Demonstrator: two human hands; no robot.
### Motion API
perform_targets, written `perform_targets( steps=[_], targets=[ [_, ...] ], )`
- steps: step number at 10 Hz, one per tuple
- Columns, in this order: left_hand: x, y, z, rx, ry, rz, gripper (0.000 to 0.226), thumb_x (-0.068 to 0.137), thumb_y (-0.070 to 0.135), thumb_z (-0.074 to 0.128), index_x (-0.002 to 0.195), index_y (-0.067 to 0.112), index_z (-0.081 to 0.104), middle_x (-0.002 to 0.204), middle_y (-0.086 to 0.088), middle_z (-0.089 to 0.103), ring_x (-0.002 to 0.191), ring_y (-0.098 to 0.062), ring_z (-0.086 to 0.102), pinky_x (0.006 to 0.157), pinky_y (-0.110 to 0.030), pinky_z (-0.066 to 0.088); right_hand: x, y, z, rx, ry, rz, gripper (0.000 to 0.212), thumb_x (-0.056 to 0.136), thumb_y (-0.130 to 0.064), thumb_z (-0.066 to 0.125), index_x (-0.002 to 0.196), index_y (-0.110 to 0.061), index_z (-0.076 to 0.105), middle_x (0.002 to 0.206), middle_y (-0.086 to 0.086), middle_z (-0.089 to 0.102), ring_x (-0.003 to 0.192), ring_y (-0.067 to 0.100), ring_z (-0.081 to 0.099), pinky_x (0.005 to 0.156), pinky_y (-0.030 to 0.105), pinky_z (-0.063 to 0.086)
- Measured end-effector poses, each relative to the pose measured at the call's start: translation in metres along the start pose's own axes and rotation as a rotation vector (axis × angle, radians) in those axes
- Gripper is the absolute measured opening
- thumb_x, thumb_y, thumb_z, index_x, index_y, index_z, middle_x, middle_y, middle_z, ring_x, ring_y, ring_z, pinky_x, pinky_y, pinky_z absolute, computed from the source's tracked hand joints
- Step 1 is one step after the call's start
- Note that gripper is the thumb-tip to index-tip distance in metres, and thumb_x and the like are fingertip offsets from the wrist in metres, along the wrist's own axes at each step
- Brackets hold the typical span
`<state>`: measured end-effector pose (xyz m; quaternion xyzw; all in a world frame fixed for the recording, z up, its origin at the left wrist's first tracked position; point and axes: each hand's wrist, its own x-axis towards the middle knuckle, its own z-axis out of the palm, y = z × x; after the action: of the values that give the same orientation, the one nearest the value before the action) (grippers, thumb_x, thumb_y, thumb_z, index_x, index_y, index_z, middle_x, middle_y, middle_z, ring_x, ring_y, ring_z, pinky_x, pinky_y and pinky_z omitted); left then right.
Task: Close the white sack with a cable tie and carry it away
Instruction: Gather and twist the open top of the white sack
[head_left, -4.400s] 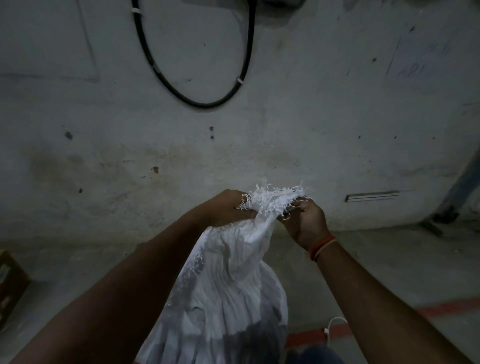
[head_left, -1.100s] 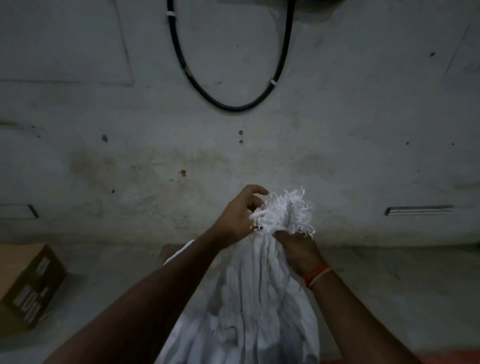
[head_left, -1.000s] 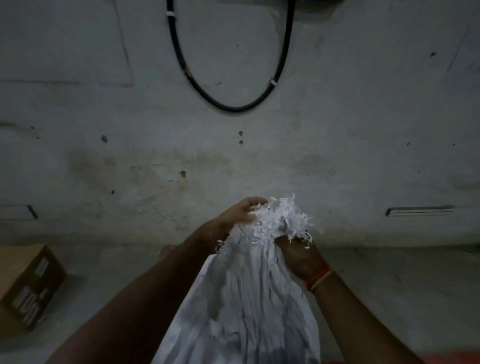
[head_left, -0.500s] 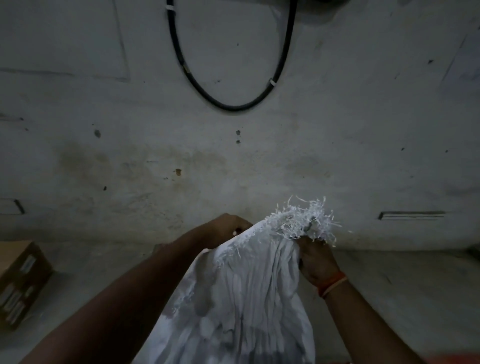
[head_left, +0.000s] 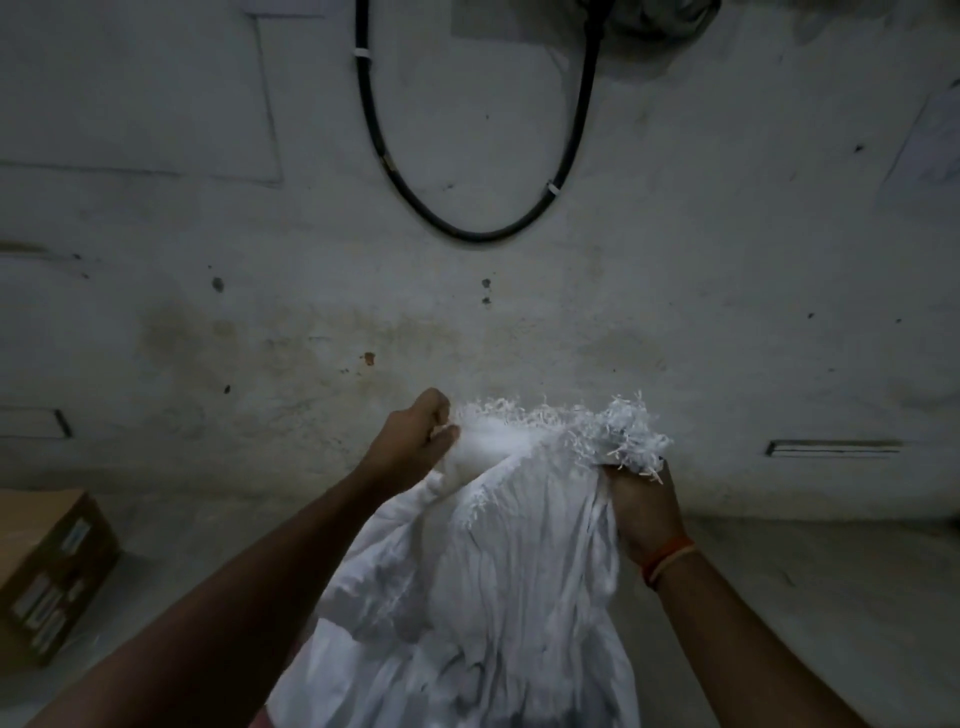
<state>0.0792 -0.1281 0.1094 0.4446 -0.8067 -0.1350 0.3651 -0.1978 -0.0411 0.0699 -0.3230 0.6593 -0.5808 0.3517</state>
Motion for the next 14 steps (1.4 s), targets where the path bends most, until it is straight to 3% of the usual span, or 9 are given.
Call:
perform_targets(
  steps=[2, 3, 4, 5, 6, 8, 10, 12, 14],
  targets=[
    [-0.025, 0.020, 0.013, 0.072, -0.114, 0.265, 0.018, 0.090, 0.025, 0.052, 0.096, 0.019, 0.067, 0.096, 0.001, 0.067, 0.086, -0.015, 0.061, 0.078, -0.034, 0.053, -0.011, -0.025, 0.017, 0.093, 0.112, 0.029, 0.033, 0.095, -0.014, 0.054, 0.126, -0.003, 0.051, 0.107, 0.011, 0.052, 0.094, 0.021, 0.051, 0.082, 0.033, 0.041],
    [-0.050, 0.028, 0.033, 0.166, -0.046, 0.259, 0.073, 0.077, 0.074, 0.060, 0.117, 0.013, 0.063, 0.114, -0.002, 0.063, 0.102, -0.015, 0.056, 0.088, -0.029, 0.049, -0.014, -0.028, 0.027, 0.271, 0.115, -0.120, 0.013, 0.092, -0.002, 0.054, 0.100, -0.008, 0.062, 0.093, 0.008, 0.065, 0.088, 0.017, 0.060, 0.083, 0.035, 0.046],
    [-0.056, 0.033, 0.049, 0.185, 0.092, 0.245, 0.050, 0.080, 0.055, 0.069, 0.103, 0.010, 0.068, 0.101, -0.006, 0.067, 0.091, -0.022, 0.061, 0.080, -0.033, 0.052, -0.020, -0.032, 0.031, 0.488, 0.074, -0.002, 0.016, 0.084, -0.005, 0.061, 0.070, -0.010, 0.065, 0.062, 0.001, 0.067, 0.069, 0.023, 0.064, 0.072, 0.037, 0.047],
    [-0.036, 0.032, 0.036, 0.035, 0.185, 0.066, 0.016, 0.080, 0.027, 0.068, 0.083, 0.012, 0.073, 0.082, -0.007, 0.074, 0.076, -0.023, 0.069, 0.073, -0.032, 0.054, -0.024, -0.029, 0.028, 0.644, -0.153, 0.042, 0.014, 0.088, -0.010, 0.061, 0.090, -0.004, 0.073, 0.083, 0.011, 0.074, 0.087, 0.031, 0.069, 0.086, 0.040, 0.053],
    [-0.016, 0.032, 0.022, -0.111, 0.115, -0.029, 0.032, 0.078, 0.041, 0.066, 0.077, 0.011, 0.077, 0.078, -0.005, 0.077, 0.077, -0.014, 0.072, 0.073, -0.032, 0.054, -0.028, -0.026, 0.027, 0.683, -0.336, 0.024, 0.031, 0.085, -0.008, 0.067, 0.112, 0.006, 0.068, 0.112, 0.024, 0.070, 0.107, 0.036, 0.067, 0.098, 0.046, 0.051],
    [0.000, 0.050, 0.044, 0.019, 0.069, 0.019, 0.020, 0.070, 0.025, 0.060, 0.064, 0.009, 0.069, 0.070, -0.007, 0.073, 0.068, -0.016, 0.068, 0.059, -0.024, 0.041, -0.043, -0.024, 0.050, 0.171, -0.621, -0.138, 0.046, 0.075, -0.013, 0.081, 0.119, -0.012, 0.068, 0.115, 0.001, 0.074, 0.110, 0.017, 0.069, 0.086, 0.023, 0.056],
    [0.002, 0.025, 0.036, -0.083, -0.254, 0.213, 0.024, 0.085, 0.023, 0.071, 0.108, 0.018, 0.074, 0.112, 0.004, 0.074, 0.100, -0.006, 0.068, 0.084, -0.019, 0.049, -0.026, 0.003, 0.048, 0.195, -0.401, -0.184, 0.037, 0.090, -0.009, 0.067, 0.126, -0.012, 0.063, 0.125, -0.002, 0.068, 0.114, 0.008, 0.064, 0.085, 0.011, 0.053],
    [0.001, 0.023, 0.027, -0.862, -0.428, -0.250, 0.038, 0.092, 0.005, 0.057, 0.127, 0.015, 0.047, 0.109, -0.007, 0.067, 0.086, -0.014, 0.057, 0.069, -0.026, 0.043, -0.016, 0.017, 0.038, 0.157, -0.408, -0.163, 0.040, 0.093, -0.022, 0.065, 0.132, -0.019, 0.061, 0.138, -0.003, 0.060, 0.128, 0.012, 0.055, 0.114, 0.039, 0.038],
    [-0.003, -0.008, 0.045, 0.058, -0.624, 0.220, 0.041, 0.093, 0.013, 0.058, 0.133, 0.019, 0.055, 0.133, -0.001, 0.061, 0.095, -0.018, 0.061, 0.081, -0.026, 0.048, -0.011, 0.033, 0.023, 0.168, -0.426, -0.108, 0.044, 0.085, -0.038, 0.071, 0.124, -0.020, 0.065, 0.134, 0.004, 0.063, 0.128, 0.024, 0.055, 0.114, 0.049, 0.036]
  ],
)
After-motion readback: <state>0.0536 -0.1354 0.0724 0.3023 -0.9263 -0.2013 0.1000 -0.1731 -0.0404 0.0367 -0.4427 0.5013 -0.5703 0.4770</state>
